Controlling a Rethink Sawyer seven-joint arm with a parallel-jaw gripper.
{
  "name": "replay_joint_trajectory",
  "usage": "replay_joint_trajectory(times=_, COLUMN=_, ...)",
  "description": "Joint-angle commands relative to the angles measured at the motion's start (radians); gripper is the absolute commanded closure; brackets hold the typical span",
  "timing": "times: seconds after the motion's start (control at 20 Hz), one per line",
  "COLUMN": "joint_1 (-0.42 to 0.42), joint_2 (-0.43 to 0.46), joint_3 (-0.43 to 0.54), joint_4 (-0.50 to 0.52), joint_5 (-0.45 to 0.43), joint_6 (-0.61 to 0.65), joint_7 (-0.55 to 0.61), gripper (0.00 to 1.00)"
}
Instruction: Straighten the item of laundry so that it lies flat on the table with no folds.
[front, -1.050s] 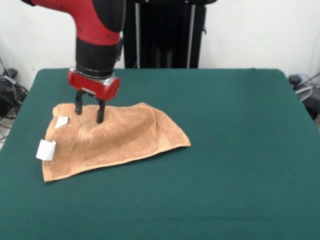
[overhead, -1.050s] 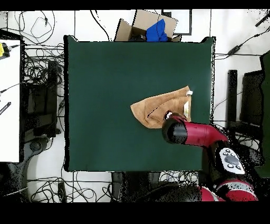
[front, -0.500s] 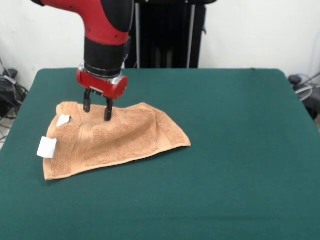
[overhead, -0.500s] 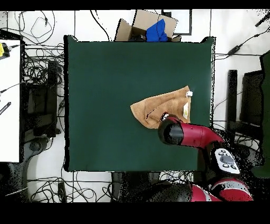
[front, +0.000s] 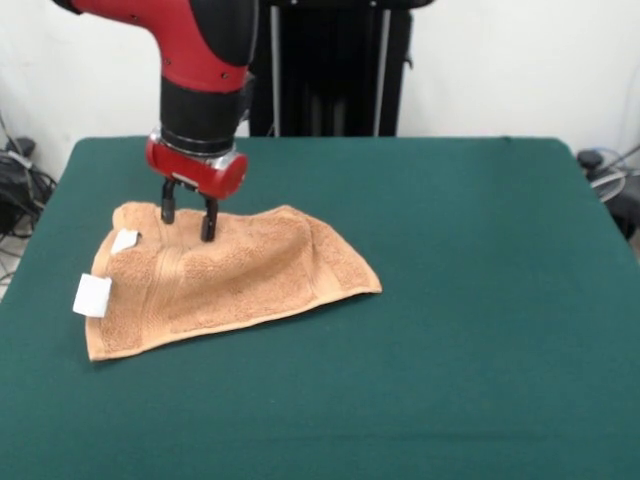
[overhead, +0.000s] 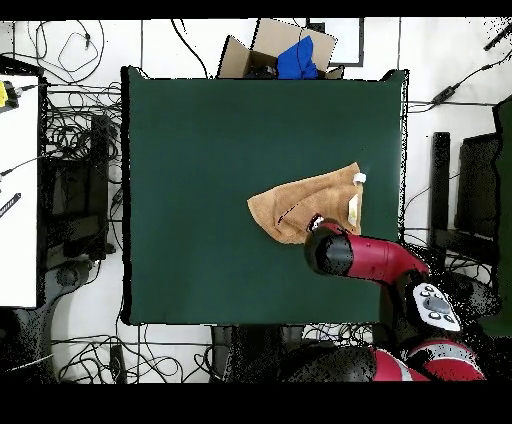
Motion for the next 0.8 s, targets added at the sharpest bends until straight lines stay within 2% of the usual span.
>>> replay_joint_trajectory(times=0.05, joint_1=-0.030, joint_2=0.049, joint_3=-0.023, joint_4=0.010, joint_5=0.026, joint_6=0.007, joint_7=0.119, gripper=0.00)
replay_joint_trajectory(times=0.4, joint_1=-0.093, joint_2=0.084, joint_3=-0.006, joint_4=-0.038, joint_5=0.005, joint_6=0.017, joint_7=0.070, gripper=0.00)
replay_joint_trajectory(times=0.8, joint_1=-0.124, joint_2=0.108, joint_3=-0.002, joint_4=-0.037, joint_5=-0.012, joint_6=0.014, joint_7=0.056, gripper=0.00)
